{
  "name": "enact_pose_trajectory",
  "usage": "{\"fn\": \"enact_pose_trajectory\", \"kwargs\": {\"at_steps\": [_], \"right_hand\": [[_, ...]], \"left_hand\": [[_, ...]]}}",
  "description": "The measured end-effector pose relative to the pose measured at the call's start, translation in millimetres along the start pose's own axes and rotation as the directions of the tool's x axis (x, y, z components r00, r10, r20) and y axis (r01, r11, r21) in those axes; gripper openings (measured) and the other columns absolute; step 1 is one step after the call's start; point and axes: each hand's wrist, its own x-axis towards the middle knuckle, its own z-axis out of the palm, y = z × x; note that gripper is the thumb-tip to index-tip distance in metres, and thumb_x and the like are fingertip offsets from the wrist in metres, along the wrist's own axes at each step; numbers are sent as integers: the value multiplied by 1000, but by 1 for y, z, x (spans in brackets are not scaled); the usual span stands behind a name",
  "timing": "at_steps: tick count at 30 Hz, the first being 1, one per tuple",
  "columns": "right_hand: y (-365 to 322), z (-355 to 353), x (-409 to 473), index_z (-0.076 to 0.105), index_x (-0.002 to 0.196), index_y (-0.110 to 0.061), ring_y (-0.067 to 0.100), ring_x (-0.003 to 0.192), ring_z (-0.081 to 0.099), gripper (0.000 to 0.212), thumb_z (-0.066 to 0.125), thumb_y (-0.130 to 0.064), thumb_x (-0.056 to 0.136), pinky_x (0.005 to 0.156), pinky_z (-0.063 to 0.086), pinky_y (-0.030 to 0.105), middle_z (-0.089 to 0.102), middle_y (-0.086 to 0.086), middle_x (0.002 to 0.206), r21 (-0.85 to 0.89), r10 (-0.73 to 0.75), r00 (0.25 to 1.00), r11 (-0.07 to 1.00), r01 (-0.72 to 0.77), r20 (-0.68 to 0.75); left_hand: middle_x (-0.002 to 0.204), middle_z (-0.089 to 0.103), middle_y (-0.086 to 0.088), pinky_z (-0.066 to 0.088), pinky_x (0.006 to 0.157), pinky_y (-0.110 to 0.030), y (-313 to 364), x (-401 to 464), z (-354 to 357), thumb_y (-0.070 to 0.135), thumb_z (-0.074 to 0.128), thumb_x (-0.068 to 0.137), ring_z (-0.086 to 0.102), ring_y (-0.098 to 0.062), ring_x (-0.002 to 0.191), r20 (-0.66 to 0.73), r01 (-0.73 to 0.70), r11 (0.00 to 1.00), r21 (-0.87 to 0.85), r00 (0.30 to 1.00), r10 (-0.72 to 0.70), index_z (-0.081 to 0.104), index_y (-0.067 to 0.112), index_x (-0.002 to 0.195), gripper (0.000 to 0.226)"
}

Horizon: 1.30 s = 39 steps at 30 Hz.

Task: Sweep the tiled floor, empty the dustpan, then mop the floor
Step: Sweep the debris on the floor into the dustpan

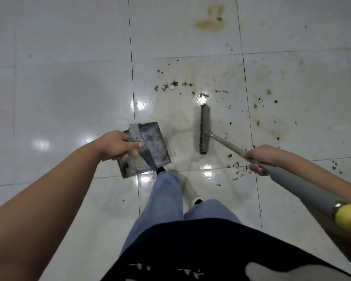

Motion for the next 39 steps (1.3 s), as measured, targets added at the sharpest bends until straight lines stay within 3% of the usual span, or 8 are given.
{"fn": "enact_pose_trajectory", "kwargs": {"at_steps": [4, 9, 14, 18, 20, 24, 31, 39], "right_hand": [[-79, 38, -7, 37, 76, -7, 8, 15, 30, 25, 43, -16, 98, 27, 28, 6, 34, 2, 24, 56, -83, 992, 995, 77, 96], [-181, 74, 0, 39, 84, -7, 8, 14, 29, 18, 39, -15, 100, 28, 27, 4, 31, 1, 22, 75, -159, 964, 986, 146, 215], [-288, 82, 44, 33, 69, -9, 9, 13, 30, 33, 33, -15, 101, 26, 26, 6, 31, 3, 22, 66, -165, 922, 986, 152, 350], [-348, 66, 88, 32, 70, -9, 8, 15, 29, 31, 31, -14, 100, 27, 26, 6, 32, 5, 46, 79, -141, 901, 990, 119, 411], [-356, 42, 105, 32, 70, -9, 8, 16, 29, 30, 31, -14, 99, 26, 26, 7, 29, 4, 54, 124, -117, 909, 990, 73, 400], [-336, -25, 120, 34, 77, -10, 6, 16, 30, 28, 36, -24, 101, 23, 25, 7, 37, 1, 30, 202, -58, 940, 979, -12, 336], [-309, -103, 89, 39, 86, -9, 6, 17, 28, 20, 34, -22, 100, 23, 24, 7, 36, 0, 30, 262, 33, 950, 958, -119, 310], [-371, -85, 106, 41, 81, -12, 3, 18, 30, 20, 42, -22, 99, 25, 25, 7, 39, 4, 47, 231, -139, 960, 969, 81, 243]], "left_hand": [[33, 47, 4, 37, 47, -22, -1, 16, -56, 47, 67, 78, 44, -12, 35, -28, 11, 999, -43, 1000, -12, 56, 13, 47, 47], [31, 46, 6, 34, 47, -23, 8, 43, -103, 47, 67, 77, 41, -4, 28, -31, 43, 998, -41, 999, -45, 52, 13, 46, 49], [33, 46, 2, 35, 42, -21, 18, 88, -134, 54, 68, 72, 41, -10, 32, -59, 143, 990, 0, 988, -143, 50, 12, 50, 51], [33, 49, 3, 36, 36, -17, 34, 127, -150, 50, 69, 74, 45, -8, 31, -42, 230, 973, 27, 973, -229, 54, 8, 58, 47], [38, 52, 2, 38, 38, -17, 46, 146, -161, 51, 68, 75, 51, -12, 38, -66, 254, 965, 66, 966, -250, 57, 8, 60, 47], [37, 53, 3, 31, 30, -11, 61, 164, -184, 49, 66, 77, 49, -10, 38, -72, 290, 956, 32, 955, -288, 59, 7, 60, 46], [43, 56, 2, 33, 40, -18, 90, 195, -205, 58, 61, 77, 49, -7, 37, -120, 246, 967, 74, 964, -236, 59, 9, 57, 52], [49, 61, -1, 38, 50, -23, 116, 241, -212, 60, 61, 75, 58, -14, 50, -163, 167, 970, 179, 977, -138, 60, 10, 57, 54]]}}
